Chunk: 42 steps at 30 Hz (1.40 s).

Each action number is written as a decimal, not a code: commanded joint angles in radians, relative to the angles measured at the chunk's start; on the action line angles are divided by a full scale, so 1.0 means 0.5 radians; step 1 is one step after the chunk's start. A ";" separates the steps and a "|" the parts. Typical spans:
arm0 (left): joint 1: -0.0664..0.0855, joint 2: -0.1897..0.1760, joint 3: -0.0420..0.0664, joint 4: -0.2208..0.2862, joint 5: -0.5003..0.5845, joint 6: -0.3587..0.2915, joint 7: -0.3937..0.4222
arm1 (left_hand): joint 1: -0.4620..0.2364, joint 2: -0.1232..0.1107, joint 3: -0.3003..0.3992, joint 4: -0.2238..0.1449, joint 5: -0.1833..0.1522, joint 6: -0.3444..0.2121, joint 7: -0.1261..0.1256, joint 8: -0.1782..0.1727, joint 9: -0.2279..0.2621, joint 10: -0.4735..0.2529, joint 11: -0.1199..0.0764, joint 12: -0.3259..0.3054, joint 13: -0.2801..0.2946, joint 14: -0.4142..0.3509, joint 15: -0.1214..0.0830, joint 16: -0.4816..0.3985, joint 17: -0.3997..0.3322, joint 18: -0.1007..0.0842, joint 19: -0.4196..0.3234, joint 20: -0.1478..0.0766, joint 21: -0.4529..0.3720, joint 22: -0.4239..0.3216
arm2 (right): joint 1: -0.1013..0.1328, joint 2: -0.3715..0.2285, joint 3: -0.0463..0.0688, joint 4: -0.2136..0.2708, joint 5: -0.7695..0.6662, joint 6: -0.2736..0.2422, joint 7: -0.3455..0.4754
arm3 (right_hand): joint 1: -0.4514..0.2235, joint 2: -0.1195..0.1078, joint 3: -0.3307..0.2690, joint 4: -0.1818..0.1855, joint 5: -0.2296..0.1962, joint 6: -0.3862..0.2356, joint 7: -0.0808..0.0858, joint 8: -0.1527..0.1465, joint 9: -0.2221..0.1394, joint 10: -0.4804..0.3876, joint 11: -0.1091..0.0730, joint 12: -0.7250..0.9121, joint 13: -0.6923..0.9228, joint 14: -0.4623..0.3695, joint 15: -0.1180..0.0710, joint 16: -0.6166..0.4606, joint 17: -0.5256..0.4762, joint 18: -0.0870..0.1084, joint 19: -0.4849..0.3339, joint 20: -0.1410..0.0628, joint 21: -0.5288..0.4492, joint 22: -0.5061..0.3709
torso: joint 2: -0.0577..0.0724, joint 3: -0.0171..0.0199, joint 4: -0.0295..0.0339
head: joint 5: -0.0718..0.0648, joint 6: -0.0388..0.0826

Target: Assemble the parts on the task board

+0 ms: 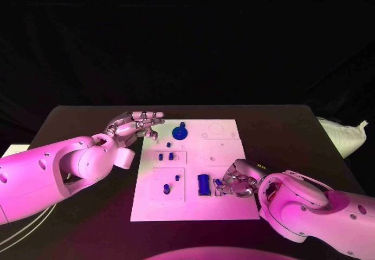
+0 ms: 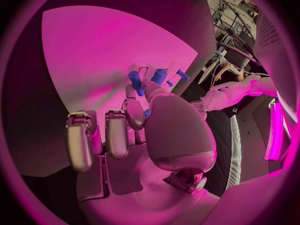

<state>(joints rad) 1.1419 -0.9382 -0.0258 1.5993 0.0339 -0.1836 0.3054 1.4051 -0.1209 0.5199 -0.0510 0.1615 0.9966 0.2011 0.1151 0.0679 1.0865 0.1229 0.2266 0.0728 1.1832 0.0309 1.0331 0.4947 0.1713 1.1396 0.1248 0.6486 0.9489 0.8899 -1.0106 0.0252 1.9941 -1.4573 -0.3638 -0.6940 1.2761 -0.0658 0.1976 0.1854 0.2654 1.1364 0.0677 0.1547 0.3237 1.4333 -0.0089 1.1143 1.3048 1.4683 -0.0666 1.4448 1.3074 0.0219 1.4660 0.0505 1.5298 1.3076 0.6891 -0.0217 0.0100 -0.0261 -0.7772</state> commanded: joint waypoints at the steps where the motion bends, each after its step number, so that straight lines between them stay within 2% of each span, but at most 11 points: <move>1: -0.001 0.003 0.001 0.006 -0.005 0.035 0.012 | -0.015 0.002 0.000 -0.002 0.011 -0.013 0.000 0.007 -0.001 -0.013 -0.002 0.013 -0.003 -0.004 -0.005 0.010 -0.003 0.023 -0.013 0.000 0.004 0.003 | -0.002 0.009 0.000 -0.006 0.043 0.040 -0.077 | -0.037 -0.005 -0.015 0.026 0.018 0.011 0.001 0.012 0.004 0.020 -0.002 0.004 -0.009 0.136 -0.012 0.012 0.155 -0.015 0.134 -0.017 0.006 0.441 | 0.000 -0.0016 -0.001 | 0.006 0.006; 5: -0.001 0.002 0.001 0.007 -0.005 0.034 0.012 | -0.019 0.004 0.000 0.001 0.011 -0.014 0.000 0.007 -0.001 -0.016 -0.001 0.014 -0.004 -0.004 -0.004 0.011 -0.004 0.023 -0.013 0.001 0.003 0.002 | -0.002 0.021 0.000 -0.011 0.053 0.043 -0.076 | -0.069 -0.007 -0.057 0.059 0.083 0.021 -0.004 0.015 0.017 0.023 -0.005 0.005 -0.005 0.136 -0.015 0.014 0.159 -0.015 0.135 -0.020 0.007 0.442 | 0.001 -0.0001 -0.004 | 0.006 0.006; 12: -0.001 0.003 0.001 0.008 -0.005 0.035 0.011 | -0.024 0.005 -0.001 0.003 0.011 -0.016 0.000 0.007 -0.001 -0.018 -0.001 0.015 -0.004 -0.004 -0.003 0.012 -0.005 0.023 -0.014 0.002 0.002 0.002 | -0.002 0.038 0.000 -0.015 0.085 0.062 -0.082 | -0.077 -0.007 -0.079 0.070 0.103 0.028 -0.007 0.018 0.025 0.023 -0.008 -0.001 -0.008 0.137 -0.017 0.018 0.166 -0.016 0.136 -0.021 0.008 0.444 | 0.002 0.0000 -0.002 | 0.007 0.003; 20: -0.001 0.002 0.001 0.024 -0.005 0.036 0.007 | -0.040 0.007 -0.007 0.011 0.010 -0.019 0.001 0.008 -0.001 -0.024 0.000 0.019 -0.005 -0.005 -0.001 0.015 -0.008 0.022 -0.015 0.004 -0.001 0.000 | -0.001 0.049 0.000 -0.044 0.069 0.093 -0.097 | -0.146 0.028 -0.164 0.157 0.151 0.055 -0.019 0.032 0.057 0.028 -0.016 -0.016 -0.014 0.138 -0.023 0.021 0.171 -0.016 0.137 -0.027 0.008 0.444 | 0.002 0.0004 -0.002 | 0.007 0.002; 31: -0.002 0.007 -0.001 0.033 0.035 0.049 -0.012 | -0.050 0.006 -0.012 0.016 0.010 -0.023 0.001 0.009 -0.001 -0.028 0.001 0.022 -0.005 -0.006 0.000 0.017 -0.010 0.022 -0.016 0.006 -0.004 -0.001 | -0.001 0.074 0.000 -0.054 0.057 0.103 -0.113 | -0.167 0.047 -0.225 0.199 0.140 0.076 -0.030 0.051 0.083 0.033 -0.025 -0.009 -0.007 0.137 -0.031 0.018 0.169 -0.016 0.136 -0.034 0.007 0.444 | 0.002 0.0043 -0.004 | 0.010 0.010; 37: -0.002 0.004 -0.001 0.024 0.042 0.048 -0.014 | -0.050 0.006 -0.012 0.016 0.010 -0.023 0.001 0.009 -0.001 -0.028 0.001 0.022 -0.005 -0.006 0.000 0.017 -0.010 0.022 -0.016 0.006 -0.004 -0.001 | -0.001 0.068 0.000 -0.049 0.032 0.088 -0.110 | -0.214 0.060 -0.299 0.210 0.057 0.073 -0.031 0.055 0.101 0.033 -0.025 -0.012 -0.005 0.137 -0.031 0.017 0.169 -0.015 0.135 -0.036 0.006 0.444 | 0.002 0.0023 -0.003 | 0.010 0.009; 42: -0.002 0.002 -0.001 0.021 0.044 0.049 -0.014 | -0.050 0.006 -0.012 0.016 0.010 -0.023 0.001 0.009 -0.001 -0.028 0.001 0.022 -0.005 -0.006 0.000 0.017 -0.010 0.022 -0.016 0.006 -0.004 -0.001 | -0.001 0.034 0.000 -0.027 0.000 0.083 -0.080 | -0.249 0.061 -0.414 0.209 -0.190 0.067 -0.033 0.060 0.126 0.034 -0.027 -0.016 -0.002 0.137 -0.033 0.014 0.167 -0.015 0.135 -0.037 0.006 0.444 | 0.001 0.0037 -0.005 | 0.015 0.010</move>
<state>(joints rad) 1.1416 -0.9377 -0.0267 1.6094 0.0458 -0.1787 0.2957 1.3903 -0.1174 0.5169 -0.0480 0.1615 0.9910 0.2031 0.1151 0.0679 1.0790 0.1232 0.2306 0.0712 1.1829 0.0312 1.0372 0.4907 0.1712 1.1360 0.1284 0.6486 0.9486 0.8903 -0.9907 0.0255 1.9763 -1.4314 -0.3292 -0.7013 1.1605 -0.0341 -0.0024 0.2898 0.1861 1.1693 0.0526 0.1806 0.3853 1.4442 -0.0192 1.1067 1.3033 1.4647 -0.0772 1.4524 1.3079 0.0218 1.4644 0.0374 1.5297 1.3073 0.6901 -0.0199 0.0081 -0.0199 -0.7724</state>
